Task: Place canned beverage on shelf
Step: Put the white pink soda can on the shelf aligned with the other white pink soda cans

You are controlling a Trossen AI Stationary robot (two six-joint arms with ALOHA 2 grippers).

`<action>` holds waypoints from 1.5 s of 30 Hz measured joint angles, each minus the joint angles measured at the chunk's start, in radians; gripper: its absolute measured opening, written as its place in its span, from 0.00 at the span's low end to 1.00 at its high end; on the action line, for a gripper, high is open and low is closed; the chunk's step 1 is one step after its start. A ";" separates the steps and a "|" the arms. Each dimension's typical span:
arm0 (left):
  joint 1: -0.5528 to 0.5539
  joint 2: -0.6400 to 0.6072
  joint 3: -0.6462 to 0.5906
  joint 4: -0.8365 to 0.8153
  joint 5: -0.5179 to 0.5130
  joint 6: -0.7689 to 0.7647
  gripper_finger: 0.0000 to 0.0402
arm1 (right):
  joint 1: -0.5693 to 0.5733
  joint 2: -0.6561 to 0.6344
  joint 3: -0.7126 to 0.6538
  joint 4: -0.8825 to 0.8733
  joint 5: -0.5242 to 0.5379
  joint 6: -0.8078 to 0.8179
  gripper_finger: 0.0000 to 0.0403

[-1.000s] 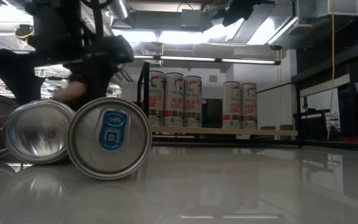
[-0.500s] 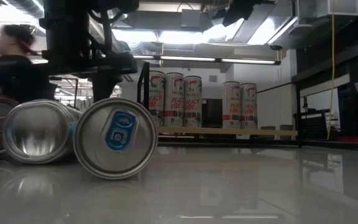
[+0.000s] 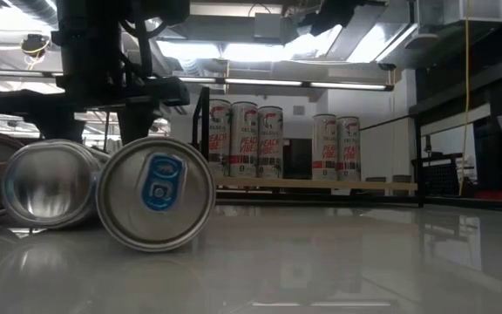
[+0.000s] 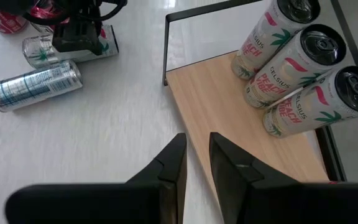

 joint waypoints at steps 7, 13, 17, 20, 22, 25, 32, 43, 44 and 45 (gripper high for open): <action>0.000 -0.046 -0.003 -0.023 -0.087 0.000 0.55 | 0.000 0.000 0.000 0.019 0.000 0.000 0.16; -0.001 -0.109 -0.003 -0.049 -0.161 0.025 0.55 | 0.000 0.000 0.000 0.017 0.000 0.000 0.16; 0.000 -0.162 -0.003 -0.078 -0.242 0.055 0.55 | 0.000 0.000 0.000 0.016 0.000 0.000 0.16; 0.000 -0.198 -0.002 -0.087 -0.299 0.076 0.55 | 0.000 0.000 0.000 0.016 0.000 0.002 0.16; 0.000 -0.222 -0.002 -0.096 -0.330 0.093 0.55 | 0.000 0.000 0.000 0.016 0.000 0.002 0.16; 0.000 -0.250 -0.001 -0.094 -0.368 0.134 0.55 | 0.000 0.000 0.000 0.016 0.000 0.002 0.17; -0.001 -0.298 -0.001 -0.093 -0.423 0.224 0.55 | 0.000 0.000 0.000 0.027 0.023 0.029 0.30; -0.045 -0.349 -0.001 -0.077 -0.437 0.372 0.55 | 0.000 0.000 0.000 0.039 0.094 0.034 0.59; -0.052 -0.350 -0.001 -0.072 -0.436 0.382 0.55 | 0.000 0.000 0.000 0.035 0.094 0.034 0.60; -0.060 -0.351 -0.001 -0.063 -0.437 0.394 0.55 | 0.000 0.000 0.000 0.031 0.093 0.034 0.61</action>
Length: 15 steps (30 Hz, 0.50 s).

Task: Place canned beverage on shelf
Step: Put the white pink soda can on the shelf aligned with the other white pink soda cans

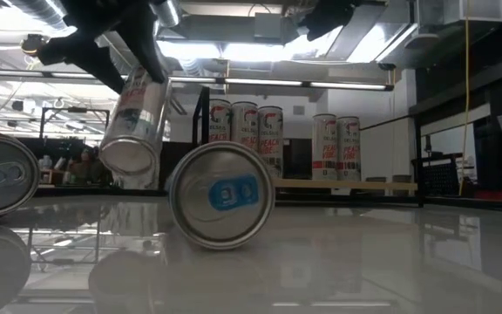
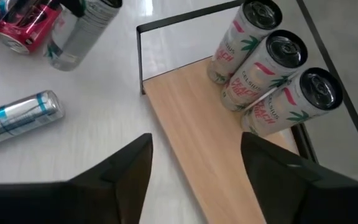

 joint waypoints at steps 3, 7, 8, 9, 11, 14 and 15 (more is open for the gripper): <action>-0.022 -0.005 0.000 0.045 0.000 0.044 0.55 | 0.000 0.000 0.000 -0.003 0.000 0.000 0.62; -0.047 -0.009 0.000 0.174 -0.003 0.156 0.55 | 0.000 -0.005 0.012 -0.019 0.000 -0.003 0.61; -0.052 -0.011 0.001 0.216 -0.011 0.197 0.55 | -0.001 -0.005 0.030 -0.038 0.000 -0.003 0.61; -0.057 -0.011 0.001 0.262 -0.023 0.237 0.55 | -0.006 -0.005 0.053 -0.061 0.000 -0.004 0.61; -0.067 -0.011 0.002 0.356 -0.046 0.313 0.55 | -0.009 -0.010 0.098 -0.091 -0.001 -0.002 0.61; -0.073 -0.011 0.002 0.489 -0.095 0.443 0.55 | -0.009 -0.010 0.171 -0.142 0.017 0.006 0.61; -0.073 -0.011 0.002 0.538 -0.114 0.492 0.55 | -0.009 -0.009 0.198 -0.159 0.030 0.007 0.61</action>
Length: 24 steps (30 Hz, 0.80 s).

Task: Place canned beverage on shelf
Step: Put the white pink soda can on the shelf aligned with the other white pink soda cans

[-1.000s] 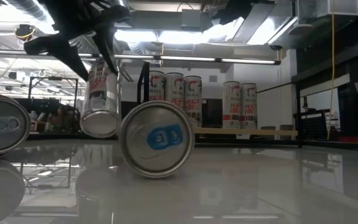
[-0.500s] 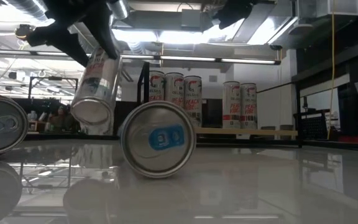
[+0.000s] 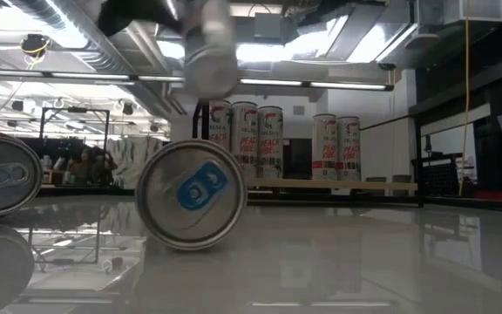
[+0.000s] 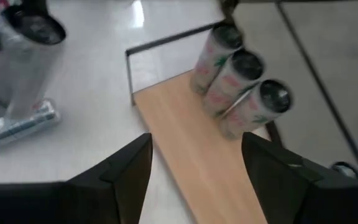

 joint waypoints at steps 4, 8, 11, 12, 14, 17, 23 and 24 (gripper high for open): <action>0.010 0.004 0.000 0.179 -0.133 0.224 0.55 | 0.000 -0.002 0.091 -0.025 0.015 0.016 0.61; 0.044 0.028 0.000 0.367 -0.216 0.500 0.55 | 0.000 -0.001 0.157 -0.022 0.032 0.091 0.61; 0.088 0.060 0.001 0.510 -0.221 0.679 0.55 | 0.000 -0.001 0.184 -0.021 0.032 0.125 0.61; 0.106 0.074 0.001 0.552 -0.220 0.733 0.55 | 0.000 -0.001 0.186 -0.020 0.032 0.128 0.61; 0.140 0.103 0.001 0.630 -0.208 0.823 0.55 | 0.000 -0.001 0.186 -0.025 0.032 0.128 0.61; 0.191 0.154 0.001 0.719 -0.182 0.906 0.55 | 0.000 -0.001 0.186 -0.034 0.032 0.128 0.61; 0.283 0.258 0.001 0.788 -0.121 0.995 0.55 | 0.001 -0.001 0.186 -0.036 0.032 0.128 0.61; 0.297 0.272 0.001 0.788 -0.119 0.996 0.55 | 0.001 -0.001 0.186 -0.036 0.032 0.129 0.61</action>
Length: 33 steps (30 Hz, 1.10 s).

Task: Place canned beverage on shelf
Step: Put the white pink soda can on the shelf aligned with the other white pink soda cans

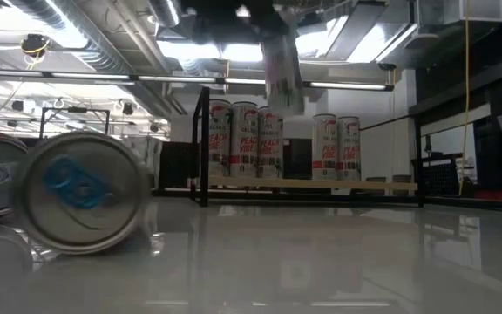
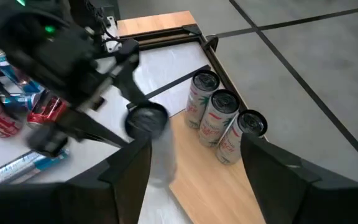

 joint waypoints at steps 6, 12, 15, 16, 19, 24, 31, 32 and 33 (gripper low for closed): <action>0.072 0.056 0.000 0.000 0.004 0.000 0.55 | 0.000 0.006 -0.002 -0.002 0.001 0.000 0.61; 0.110 0.092 0.000 -0.001 0.038 -0.003 0.55 | 0.000 0.028 -0.003 -0.011 0.000 0.000 0.61; 0.118 0.099 0.000 -0.001 0.067 -0.036 0.55 | 0.000 0.044 -0.003 -0.014 0.000 0.000 0.61; 0.119 0.099 0.000 -0.003 0.076 -0.052 0.55 | 0.000 0.048 -0.003 -0.015 0.000 0.000 0.61; 0.119 0.099 0.000 0.003 0.082 -0.058 0.55 | 0.000 0.063 -0.003 -0.015 0.000 -0.001 0.61; 0.111 0.099 0.000 0.015 0.101 -0.060 0.55 | 0.000 0.085 -0.003 -0.015 0.001 -0.011 0.61; 0.075 0.099 0.010 0.041 0.033 -0.061 0.55 | 0.000 0.092 -0.003 -0.015 0.022 -0.011 0.61; 0.070 0.100 0.023 0.033 0.023 -0.058 0.55 | 0.000 0.090 -0.003 -0.015 0.034 -0.012 0.61; 0.063 0.110 0.040 0.026 0.013 -0.054 0.55 | 0.000 0.087 -0.004 -0.015 0.049 -0.012 0.61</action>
